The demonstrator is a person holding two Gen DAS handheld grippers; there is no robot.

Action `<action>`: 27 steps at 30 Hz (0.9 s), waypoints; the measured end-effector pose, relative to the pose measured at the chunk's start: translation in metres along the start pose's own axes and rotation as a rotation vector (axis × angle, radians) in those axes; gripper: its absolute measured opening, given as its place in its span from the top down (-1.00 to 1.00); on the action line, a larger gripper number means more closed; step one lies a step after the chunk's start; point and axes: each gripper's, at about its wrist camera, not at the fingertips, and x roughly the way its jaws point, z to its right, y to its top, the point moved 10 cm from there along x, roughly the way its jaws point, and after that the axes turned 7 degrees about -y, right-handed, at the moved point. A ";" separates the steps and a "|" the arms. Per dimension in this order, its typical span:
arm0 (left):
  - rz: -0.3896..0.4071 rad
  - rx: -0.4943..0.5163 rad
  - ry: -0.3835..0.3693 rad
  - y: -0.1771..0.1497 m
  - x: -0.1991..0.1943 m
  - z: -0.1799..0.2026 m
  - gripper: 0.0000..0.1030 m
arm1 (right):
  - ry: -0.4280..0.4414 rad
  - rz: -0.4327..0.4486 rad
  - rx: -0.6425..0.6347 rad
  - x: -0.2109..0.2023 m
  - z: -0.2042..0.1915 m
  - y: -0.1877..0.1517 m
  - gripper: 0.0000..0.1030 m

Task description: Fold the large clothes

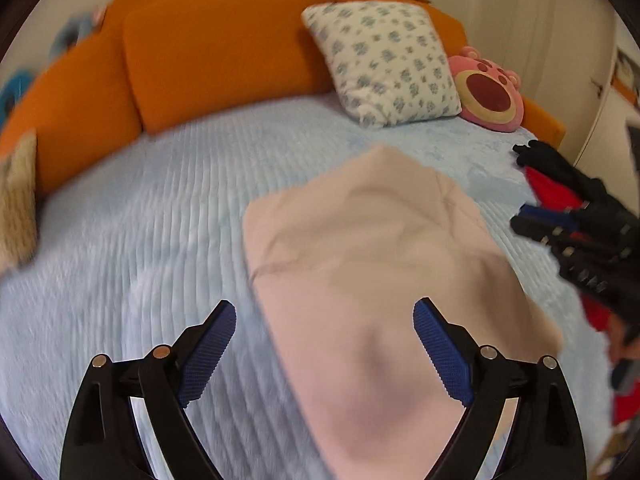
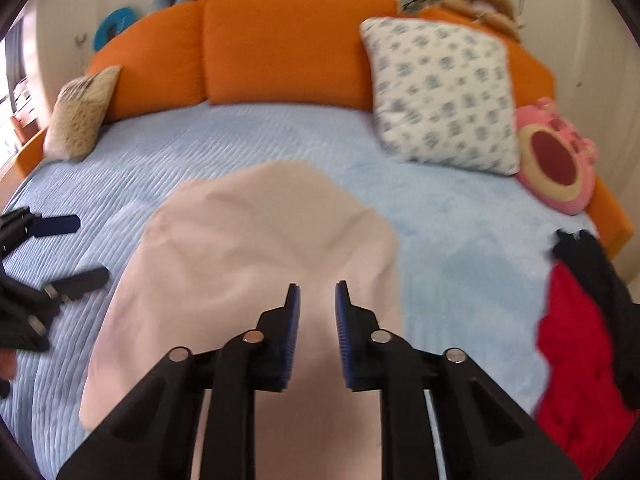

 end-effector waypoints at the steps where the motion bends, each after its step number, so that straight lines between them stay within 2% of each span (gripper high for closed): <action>1: -0.011 -0.023 0.013 -0.005 -0.002 -0.013 -0.78 | 0.017 -0.021 -0.004 0.008 -0.007 -0.008 0.66; 4: -0.049 -0.095 0.013 -0.020 0.004 -0.043 -0.78 | 0.027 -0.090 -0.001 0.031 -0.019 -0.031 0.65; 8: -0.124 -0.269 -0.079 -0.049 0.038 -0.070 -0.78 | 0.058 -0.145 0.017 0.061 -0.030 -0.062 0.66; 11: -0.162 -0.337 -0.165 -0.067 0.063 -0.068 -0.78 | 0.057 -0.133 0.018 0.066 -0.034 -0.064 0.66; 14: -0.125 -0.355 -0.184 -0.067 0.068 -0.063 -0.75 | 0.062 -0.135 0.012 0.066 -0.034 -0.065 0.66; 15: -0.118 -0.364 -0.212 -0.065 0.069 -0.058 -0.67 | 0.064 -0.135 0.008 0.066 -0.034 -0.065 0.66; 20: -0.128 -0.459 -0.291 -0.070 0.074 -0.058 -0.58 | 0.071 -0.127 0.024 0.066 -0.034 -0.067 0.66; 24: -0.081 -0.584 -0.467 -0.077 0.066 -0.050 -0.55 | 0.090 -0.118 0.040 0.065 -0.033 -0.068 0.66; 25: -0.077 -0.592 -0.488 -0.078 0.066 -0.047 -0.58 | 0.092 -0.118 0.041 0.065 -0.033 -0.068 0.66; 27: -0.087 -0.575 -0.473 -0.081 0.074 -0.039 -0.61 | 0.091 -0.117 0.038 0.066 -0.032 -0.068 0.66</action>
